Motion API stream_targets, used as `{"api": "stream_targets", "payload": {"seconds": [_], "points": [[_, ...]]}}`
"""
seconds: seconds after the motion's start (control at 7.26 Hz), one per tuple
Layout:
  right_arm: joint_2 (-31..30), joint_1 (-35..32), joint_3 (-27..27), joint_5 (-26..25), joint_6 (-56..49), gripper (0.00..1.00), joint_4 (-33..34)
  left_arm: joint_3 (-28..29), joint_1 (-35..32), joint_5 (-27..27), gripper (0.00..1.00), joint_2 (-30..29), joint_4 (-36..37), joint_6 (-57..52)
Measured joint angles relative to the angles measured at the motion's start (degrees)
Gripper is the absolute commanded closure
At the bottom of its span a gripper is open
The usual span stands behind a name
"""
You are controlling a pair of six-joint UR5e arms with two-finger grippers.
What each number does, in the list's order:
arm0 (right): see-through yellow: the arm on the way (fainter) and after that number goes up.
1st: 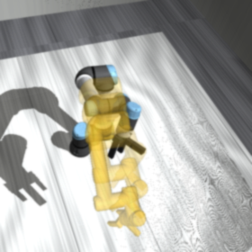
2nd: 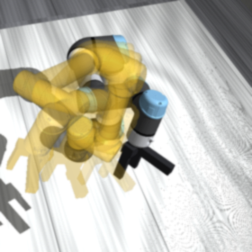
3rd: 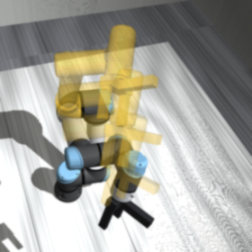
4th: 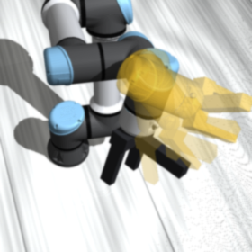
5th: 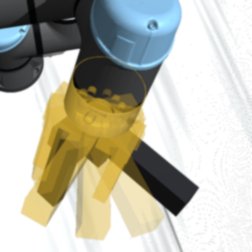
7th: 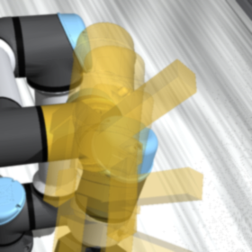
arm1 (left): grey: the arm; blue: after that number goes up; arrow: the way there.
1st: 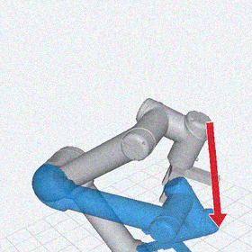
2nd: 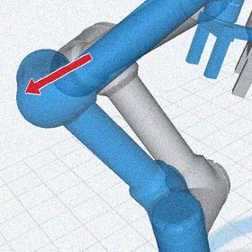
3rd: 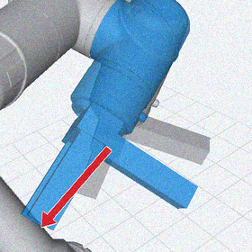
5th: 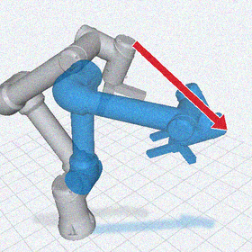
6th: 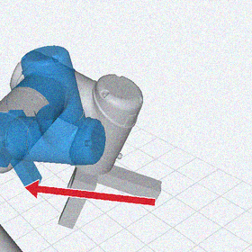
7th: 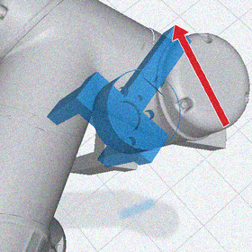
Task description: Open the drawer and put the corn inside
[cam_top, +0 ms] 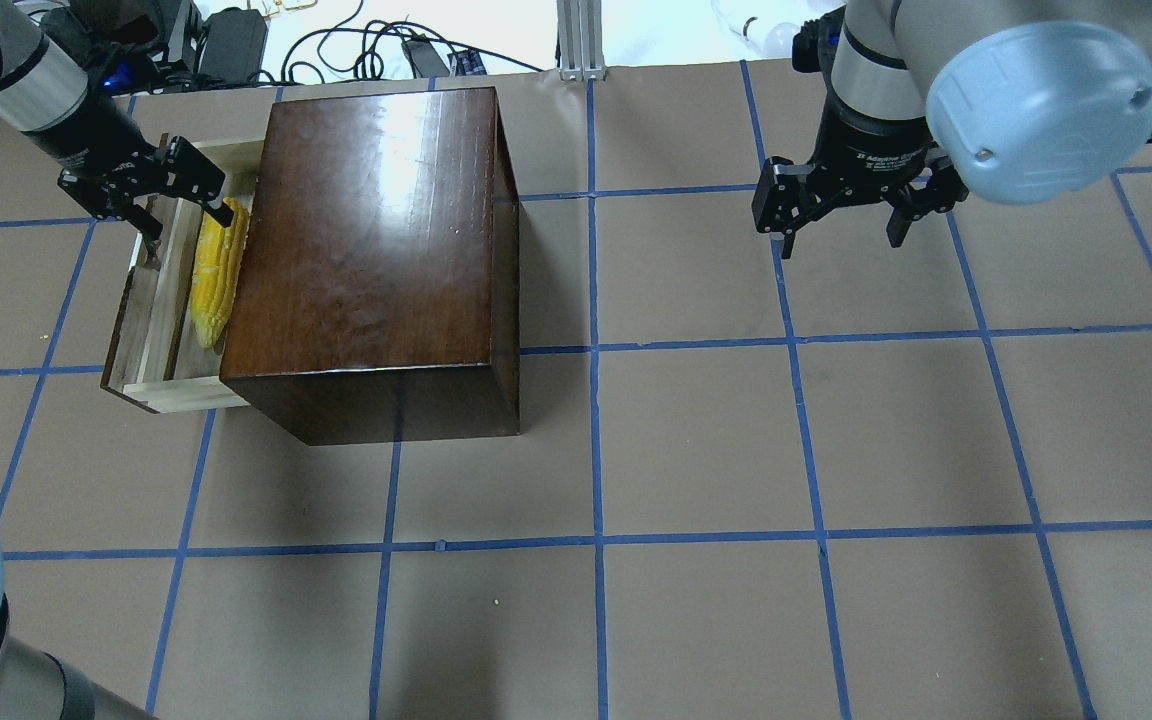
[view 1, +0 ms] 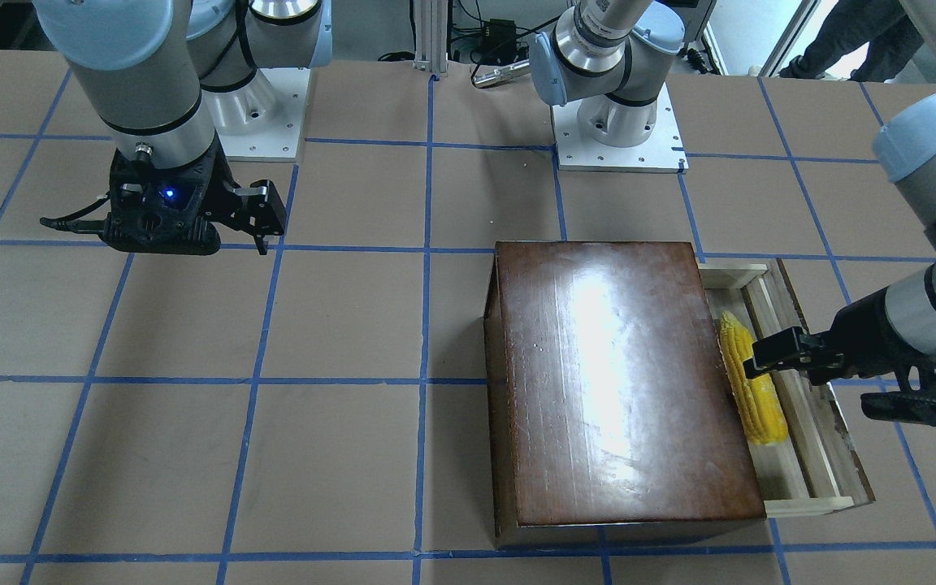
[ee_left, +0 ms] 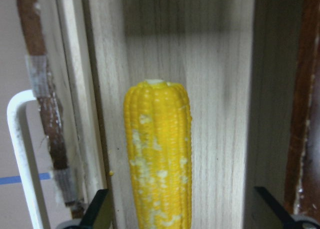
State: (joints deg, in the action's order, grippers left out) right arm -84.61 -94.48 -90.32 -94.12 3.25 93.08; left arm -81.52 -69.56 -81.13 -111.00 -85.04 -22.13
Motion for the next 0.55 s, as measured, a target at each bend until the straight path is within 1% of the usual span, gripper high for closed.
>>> {"api": "stream_targets", "payload": {"seconds": [0.28,0.41,0.55], "points": [[-0.01,0.0,-0.01,0.06,0.0,0.0,0.03,3.76,-0.44,-1.79,0.0,0.93,-3.56,1.37],[-0.03,0.0,-0.02,0.1,0.0,0.0,0.02,5.78,-1.57,-3.17,0.0,1.88,-6.01,3.91],[-0.03,0.0,-0.03,0.13,0.0,0.0,0.01,6.84,-3.67,-5.63,0.0,3.14,-7.45,6.19]]}}
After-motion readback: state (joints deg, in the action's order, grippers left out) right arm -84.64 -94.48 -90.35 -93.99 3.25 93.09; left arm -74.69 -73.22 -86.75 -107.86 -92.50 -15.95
